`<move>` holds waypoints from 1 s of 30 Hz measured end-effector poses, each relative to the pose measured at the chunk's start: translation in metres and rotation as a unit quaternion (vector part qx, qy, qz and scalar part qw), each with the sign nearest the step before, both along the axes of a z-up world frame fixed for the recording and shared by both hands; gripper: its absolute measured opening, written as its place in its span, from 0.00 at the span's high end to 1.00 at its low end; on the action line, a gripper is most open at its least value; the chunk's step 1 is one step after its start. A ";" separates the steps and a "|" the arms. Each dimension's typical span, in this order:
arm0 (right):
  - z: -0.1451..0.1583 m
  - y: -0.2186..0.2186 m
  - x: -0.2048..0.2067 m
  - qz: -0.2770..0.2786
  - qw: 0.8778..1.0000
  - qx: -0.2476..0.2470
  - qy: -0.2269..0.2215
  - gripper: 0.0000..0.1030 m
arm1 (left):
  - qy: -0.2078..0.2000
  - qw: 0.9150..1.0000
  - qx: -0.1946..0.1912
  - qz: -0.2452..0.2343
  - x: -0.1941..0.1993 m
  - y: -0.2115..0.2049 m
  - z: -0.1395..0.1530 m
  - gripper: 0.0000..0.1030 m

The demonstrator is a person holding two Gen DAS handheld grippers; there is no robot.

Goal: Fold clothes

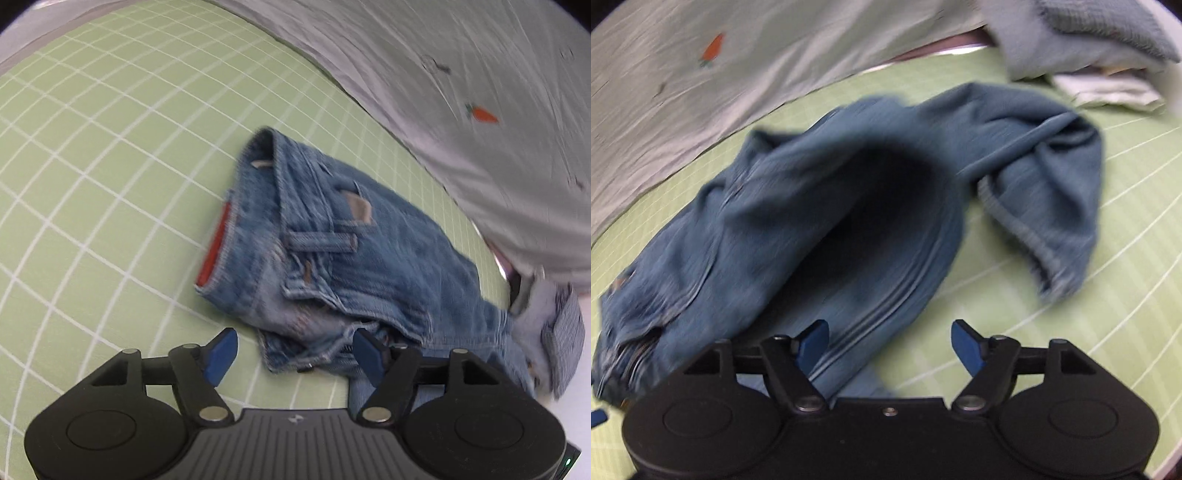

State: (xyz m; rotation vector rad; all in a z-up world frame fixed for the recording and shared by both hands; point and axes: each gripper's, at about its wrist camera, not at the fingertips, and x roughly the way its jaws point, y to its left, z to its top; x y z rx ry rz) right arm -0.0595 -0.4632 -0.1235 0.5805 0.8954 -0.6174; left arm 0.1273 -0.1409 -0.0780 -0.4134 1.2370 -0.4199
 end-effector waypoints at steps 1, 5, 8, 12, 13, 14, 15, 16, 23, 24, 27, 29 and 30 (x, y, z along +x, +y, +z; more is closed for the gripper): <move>-0.002 0.005 0.002 0.008 1.000 0.003 -0.005 0.26 | -0.001 1.000 0.003 -0.016 0.000 -0.007 -0.002 0.32; -0.007 0.017 0.014 0.039 0.999 0.008 -0.024 0.33 | -0.011 0.997 0.023 -0.067 0.002 -0.035 -0.010 0.45; -0.010 0.019 0.020 0.046 0.999 -0.003 -0.012 0.68 | -0.016 0.994 0.057 -0.090 0.003 -0.050 -0.014 0.86; -0.006 0.007 0.002 0.047 0.998 0.000 -0.035 0.91 | -0.036 0.995 0.071 -0.062 0.000 -0.037 -0.010 0.87; -0.005 0.003 -0.003 0.043 0.998 0.000 -0.039 0.92 | -0.041 0.995 0.077 -0.046 0.000 -0.030 -0.007 0.88; -0.001 0.000 -0.008 0.040 0.998 -0.018 -0.034 0.93 | -0.047 0.995 0.086 -0.029 -0.001 -0.023 -0.004 0.88; 0.004 -0.001 -0.013 0.039 0.998 -0.045 -0.024 0.94 | -0.057 0.993 0.100 -0.012 -0.001 -0.015 0.000 0.88; 0.009 -0.006 -0.020 0.035 0.997 -0.069 -0.016 0.94 | -0.062 0.992 0.107 0.002 -0.001 -0.006 0.003 0.88; 0.040 -0.070 -0.083 -0.031 0.981 -0.186 0.041 0.94 | -0.068 0.986 0.127 0.083 -0.007 0.052 0.018 0.88; 0.043 -0.075 -0.090 -0.029 0.982 -0.181 0.036 0.94 | -0.061 0.987 0.120 0.090 -0.011 0.054 0.017 0.88; 0.048 -0.072 -0.092 -0.002 0.978 -0.205 0.044 0.94 | -0.067 0.983 0.141 0.093 -0.023 0.047 0.022 0.88; 0.053 -0.069 -0.090 0.008 0.972 -0.232 0.047 0.94 | -0.077 0.981 0.142 0.104 -0.025 0.045 0.031 0.88; 0.058 -0.069 -0.088 0.006 0.971 -0.237 0.040 0.94 | -0.083 0.981 0.140 0.107 -0.022 0.044 0.037 0.88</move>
